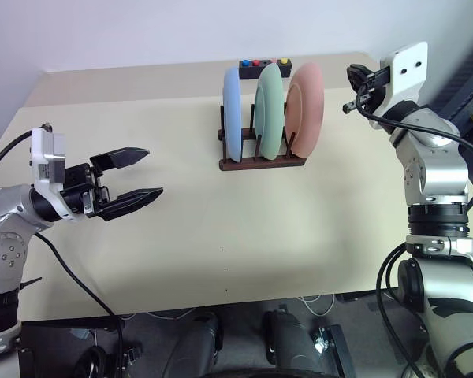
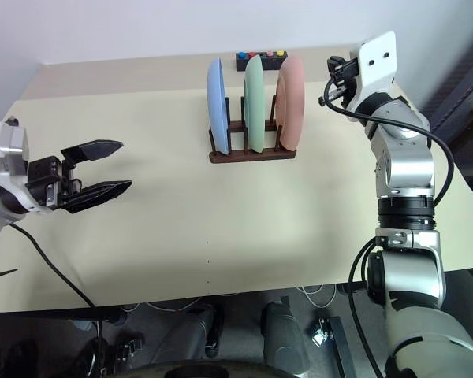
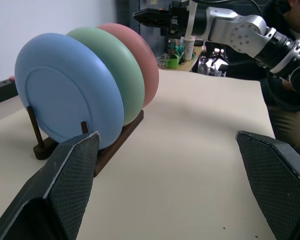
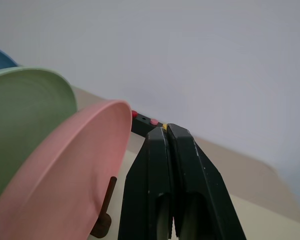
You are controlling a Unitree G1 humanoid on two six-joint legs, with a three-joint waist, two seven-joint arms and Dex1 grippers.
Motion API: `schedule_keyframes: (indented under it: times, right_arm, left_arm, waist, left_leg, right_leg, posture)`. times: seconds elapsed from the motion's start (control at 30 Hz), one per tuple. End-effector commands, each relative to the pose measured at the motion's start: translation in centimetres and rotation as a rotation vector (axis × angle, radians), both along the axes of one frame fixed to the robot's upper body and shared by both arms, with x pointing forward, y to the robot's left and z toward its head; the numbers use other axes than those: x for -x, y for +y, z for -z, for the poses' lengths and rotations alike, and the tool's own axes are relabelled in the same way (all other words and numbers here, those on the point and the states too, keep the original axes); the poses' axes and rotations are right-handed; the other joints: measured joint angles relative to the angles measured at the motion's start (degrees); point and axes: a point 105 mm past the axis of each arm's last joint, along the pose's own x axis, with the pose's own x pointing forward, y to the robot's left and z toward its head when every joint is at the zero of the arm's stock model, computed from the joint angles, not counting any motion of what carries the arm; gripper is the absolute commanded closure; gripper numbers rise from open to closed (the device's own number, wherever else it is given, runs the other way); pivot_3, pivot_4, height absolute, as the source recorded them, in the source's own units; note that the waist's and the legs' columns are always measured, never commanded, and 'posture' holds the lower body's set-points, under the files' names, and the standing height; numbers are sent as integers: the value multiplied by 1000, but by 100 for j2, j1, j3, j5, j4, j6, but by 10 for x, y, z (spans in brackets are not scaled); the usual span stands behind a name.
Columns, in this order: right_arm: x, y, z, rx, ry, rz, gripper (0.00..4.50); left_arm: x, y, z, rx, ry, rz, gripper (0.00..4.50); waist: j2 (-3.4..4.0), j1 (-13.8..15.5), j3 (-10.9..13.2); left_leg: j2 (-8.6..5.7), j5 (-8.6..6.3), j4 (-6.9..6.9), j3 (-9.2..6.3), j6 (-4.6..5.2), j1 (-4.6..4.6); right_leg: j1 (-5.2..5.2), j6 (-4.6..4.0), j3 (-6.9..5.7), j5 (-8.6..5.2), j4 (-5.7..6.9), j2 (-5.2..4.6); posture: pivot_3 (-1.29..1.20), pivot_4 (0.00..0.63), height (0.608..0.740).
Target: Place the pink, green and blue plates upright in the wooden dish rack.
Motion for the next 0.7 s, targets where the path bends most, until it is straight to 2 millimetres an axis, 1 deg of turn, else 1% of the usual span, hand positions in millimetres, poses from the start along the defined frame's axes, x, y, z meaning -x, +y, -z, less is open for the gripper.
schedule_keyframes:
  times: [0.03, 0.1, 0.13, 0.2, 0.23, 0.27, 0.3, 0.33, 0.37, 0.47, 0.5, 0.53, 0.57, 0.7]
  right_arm:
    - [9, -13, -36, -72, -126, 22, 4453]
    - [16, -18, -53, -215, -158, -45, 4453]
    - [24, -13, -62, -292, -169, -150, 4453]
    - [46, 4, -74, -320, -182, -381, 4453]
    - [61, 15, -75, -332, -148, -525, 4218]
    - [76, 26, -72, -315, -105, -655, 3933]
    - [90, 37, -67, -273, -70, -763, 3582]
    - [103, 45, -60, -241, -23, -850, 3204]
    - [113, 52, -50, -199, 33, -918, 2628]
    - [124, 61, -16, -71, 169, -963, 1182]
    - [128, 65, -2, -24, 224, -983, 659]
    - [133, 67, 8, 6, 265, -1007, 92]
    - [136, 69, 15, 19, 289, -1026, 34]
    - [147, 68, 26, 45, 345, -1087, 34]
  left_arm:
    - [2, 4, -9, -1, -43, -12, 0]
    - [1, 5, -9, -6, -45, -17, 0]
    - [1, 6, -9, -7, -45, -19, 0]
    - [0, 7, -9, -13, -47, -21, 0]
    - [0, 8, -9, -15, -48, -22, 0]
    - [-1, 8, -9, -18, -50, -22, 0]
    - [-1, 9, -9, -22, -53, -23, 0]
    - [-2, 9, -9, -26, -57, -25, 0]
    - [-3, 10, -8, -33, -60, -29, 0]
    - [-7, 11, -3, -62, -74, -48, 0]
    - [-9, 11, 1, -88, -74, -55, 0]
    - [-10, 12, 4, -112, -81, -61, 0]
    - [-11, 12, 7, -131, -83, -64, 0]
    - [-9, 14, 9, -145, -86, -56, 0]
  waist:
    - [0, 6, 0]
    - [1, 11, 0]
    - [1, 6, 1]
    - [1, 3, 1]
    - [2, 4, 1]
    - [2, 0, 1]
    - [1, 6, 1]
    - [1, 19, 1]
    - [0, 22, 0]
    - [0, 25, 0]
    - [0, 26, 0]
    - [0, 31, 0]
    - [0, 28, 0]
    - [1, 24, 0]
  left_leg:
    - [0, 0, 0, 0, 0, 0]
    - [-1, 0, 1, 0, 0, -1]
    - [-1, 0, 0, 0, 0, 0]
    - [0, 0, -1, 0, 0, 0]
    - [2, 0, -3, -2, 1, 0]
    - [2, -1, -4, -3, 2, 0]
    - [2, -17, -4, -3, 29, 0]
    - [3, -21, -3, -5, 36, 0]
    - [3, -23, 0, -8, 39, 0]
    - [1, -26, 9, -8, 44, 3]
    - [1, -26, 11, -7, 45, 5]
    - [1, -26, 11, -7, 45, 5]
    - [1, -26, 10, -7, 45, 7]
    - [1, -26, 9, -5, 45, 6]
  right_leg:
    - [0, 0, 0, 0, 0, 0]
    - [0, 0, 0, 0, 0, -1]
    - [0, 0, 0, 0, 0, -1]
    - [0, 0, 0, 0, 0, 0]
    - [1, 0, 0, 0, -1, 0]
    - [0, 0, 0, 0, -2, 1]
    - [0, 0, 0, 0, -1, 0]
    - [2, 0, -1, 0, -3, 0]
    - [7, 0, -4, 0, -5, -1]
    - [17, 0, -5, 0, -7, -3]
    - [19, 0, -4, 0, -7, -3]
    - [19, 0, -4, 0, -6, -4]
    - [20, 0, -5, 0, -6, -4]
    - [17, 0, -3, 0, -6, -5]
  posture:
    - [0, 150, 740]
    - [0, 150, 740]
    - [0, 150, 740]
    - [0, 150, 740]
    - [0, 150, 740]
    - [0, 150, 740]
    - [0, 150, 740]
    - [0, 150, 740]
    - [0, 150, 740]
    - [0, 150, 740]
    - [0, 150, 740]
    - [0, 150, 740]
    - [0, 150, 740]
    - [0, 150, 740]
